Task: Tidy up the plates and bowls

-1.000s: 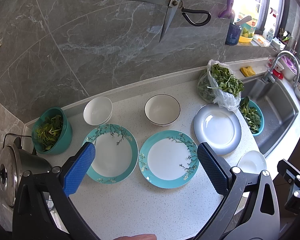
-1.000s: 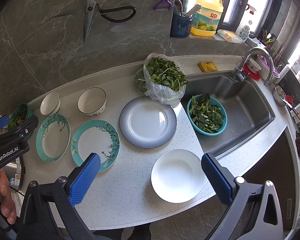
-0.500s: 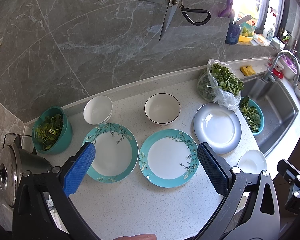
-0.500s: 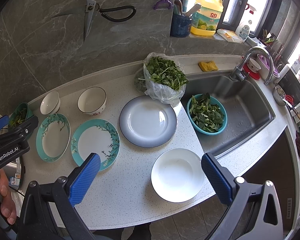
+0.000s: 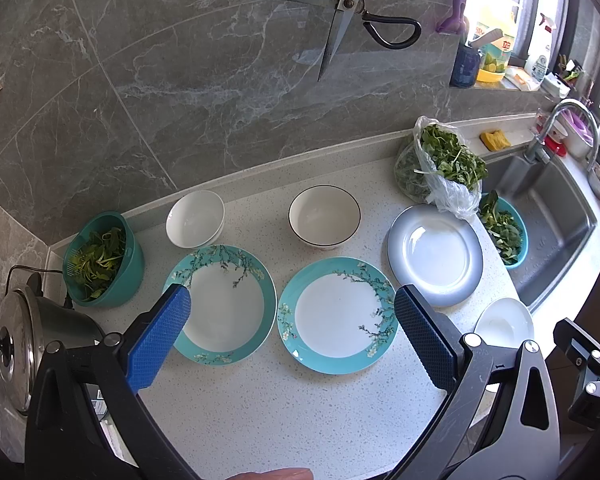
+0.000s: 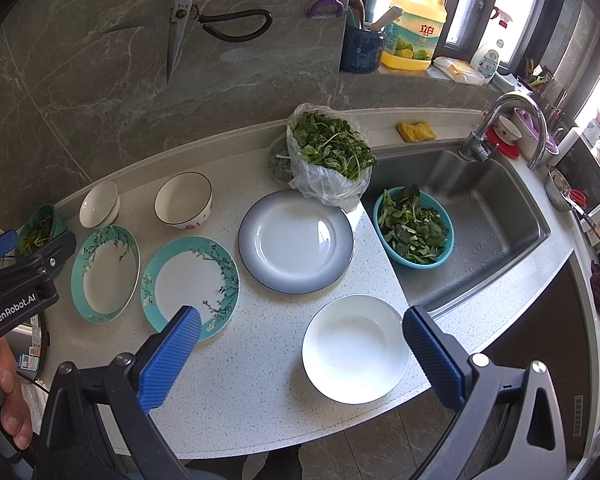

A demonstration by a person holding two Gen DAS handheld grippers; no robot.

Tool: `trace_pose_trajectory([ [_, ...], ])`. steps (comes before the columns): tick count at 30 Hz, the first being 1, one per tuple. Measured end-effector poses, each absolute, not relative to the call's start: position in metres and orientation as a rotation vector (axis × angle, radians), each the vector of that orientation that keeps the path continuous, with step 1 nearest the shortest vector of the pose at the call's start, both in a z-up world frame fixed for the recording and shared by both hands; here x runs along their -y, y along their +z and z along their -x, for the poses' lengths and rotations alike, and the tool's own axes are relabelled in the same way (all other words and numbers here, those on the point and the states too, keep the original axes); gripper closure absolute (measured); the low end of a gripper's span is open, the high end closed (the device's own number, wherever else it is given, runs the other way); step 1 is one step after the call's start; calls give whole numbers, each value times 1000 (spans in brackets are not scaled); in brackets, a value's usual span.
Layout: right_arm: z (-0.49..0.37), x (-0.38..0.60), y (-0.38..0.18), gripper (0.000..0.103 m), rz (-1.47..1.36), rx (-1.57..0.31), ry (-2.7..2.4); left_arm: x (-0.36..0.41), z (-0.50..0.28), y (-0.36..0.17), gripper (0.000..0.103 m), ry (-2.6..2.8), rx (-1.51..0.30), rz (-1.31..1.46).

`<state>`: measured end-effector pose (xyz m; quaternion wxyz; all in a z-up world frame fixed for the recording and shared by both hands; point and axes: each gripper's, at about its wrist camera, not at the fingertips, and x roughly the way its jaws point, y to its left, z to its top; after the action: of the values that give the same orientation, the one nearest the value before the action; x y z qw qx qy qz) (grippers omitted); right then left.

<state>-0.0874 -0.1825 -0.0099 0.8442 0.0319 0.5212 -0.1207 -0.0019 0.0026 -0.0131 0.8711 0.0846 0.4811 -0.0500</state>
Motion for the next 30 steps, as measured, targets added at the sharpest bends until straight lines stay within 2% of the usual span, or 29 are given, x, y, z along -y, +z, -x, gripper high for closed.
trace_pose_trajectory([
  [30,79,180,-15,0,-76,-1110,-256,-5,1,-21,0,-110,-1018,-177],
])
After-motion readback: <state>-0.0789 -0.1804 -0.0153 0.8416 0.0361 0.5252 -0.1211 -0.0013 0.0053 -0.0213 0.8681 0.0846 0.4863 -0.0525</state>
